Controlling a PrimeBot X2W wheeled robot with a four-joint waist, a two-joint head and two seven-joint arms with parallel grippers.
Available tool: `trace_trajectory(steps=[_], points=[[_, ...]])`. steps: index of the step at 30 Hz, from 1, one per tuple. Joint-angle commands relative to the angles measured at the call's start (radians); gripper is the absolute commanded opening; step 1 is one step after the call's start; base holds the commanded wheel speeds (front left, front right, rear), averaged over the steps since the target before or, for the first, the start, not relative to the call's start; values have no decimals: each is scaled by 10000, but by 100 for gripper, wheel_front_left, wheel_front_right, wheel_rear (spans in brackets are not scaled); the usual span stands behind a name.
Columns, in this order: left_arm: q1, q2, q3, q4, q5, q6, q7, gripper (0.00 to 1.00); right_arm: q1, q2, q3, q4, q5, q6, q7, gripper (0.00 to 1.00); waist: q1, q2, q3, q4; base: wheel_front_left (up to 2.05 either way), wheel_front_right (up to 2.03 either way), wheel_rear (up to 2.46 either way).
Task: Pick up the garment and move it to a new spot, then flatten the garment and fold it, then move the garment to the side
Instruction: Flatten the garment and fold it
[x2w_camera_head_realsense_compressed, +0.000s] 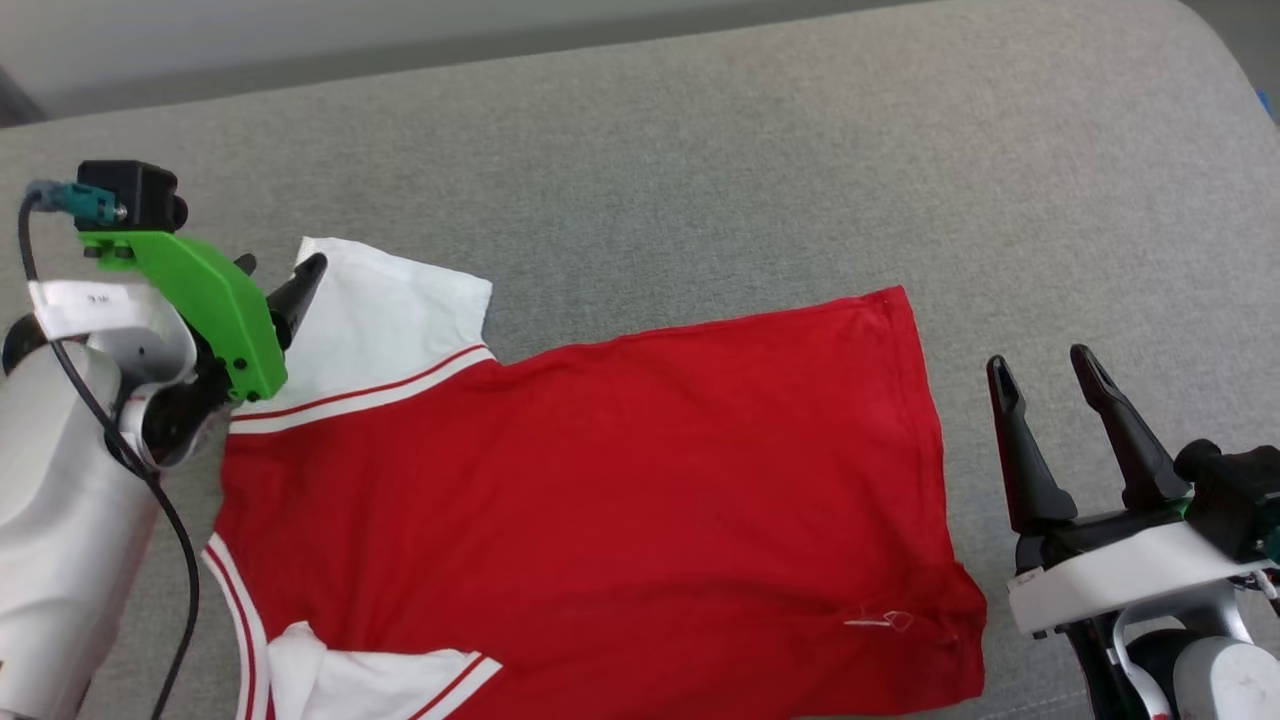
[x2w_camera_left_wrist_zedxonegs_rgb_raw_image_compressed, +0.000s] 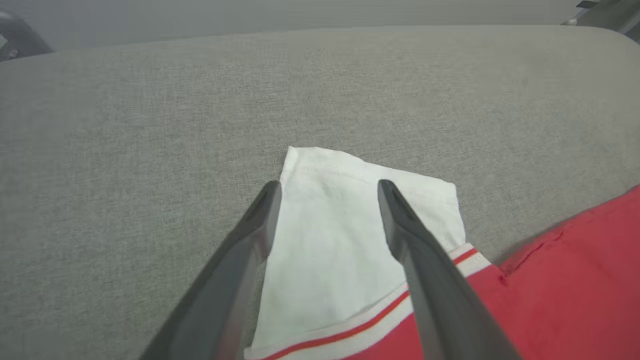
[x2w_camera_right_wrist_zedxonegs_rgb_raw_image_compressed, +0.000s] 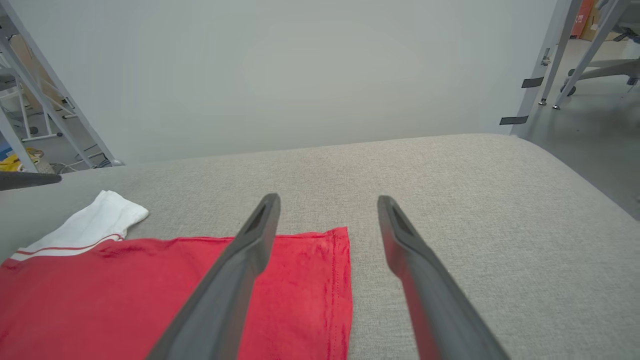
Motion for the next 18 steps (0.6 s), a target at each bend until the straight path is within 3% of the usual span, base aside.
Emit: trace_trajectory(steps=[1, 8, 17, 18], points=[[-383, 137, -55, 275, -194, -133, 346, 100, -222, 28, 39, 92, 63, -7, -122, 100, -2, 0, 936, -842, 0, 0, 0], [-1376, 413, -510, 1557, -268, -427, 1789, 100, -507, 119, 239, 447, 301, -7, -368, 100, -2, 0, 1379, -1148, 0, 0, 0], [-1732, 564, -1490, 3006, 261, -379, 3600, 100, -690, 160, 365, 728, 602, -7, -483, 100, -2, 0, 1724, -1294, 0, 0, 0], [-1718, 494, -1564, 3173, 212, -349, 3925, 91, -702, 161, 373, 743, 635, -7, -486, 100, -2, 0, 1739, -1289, 0, 0, 0]])
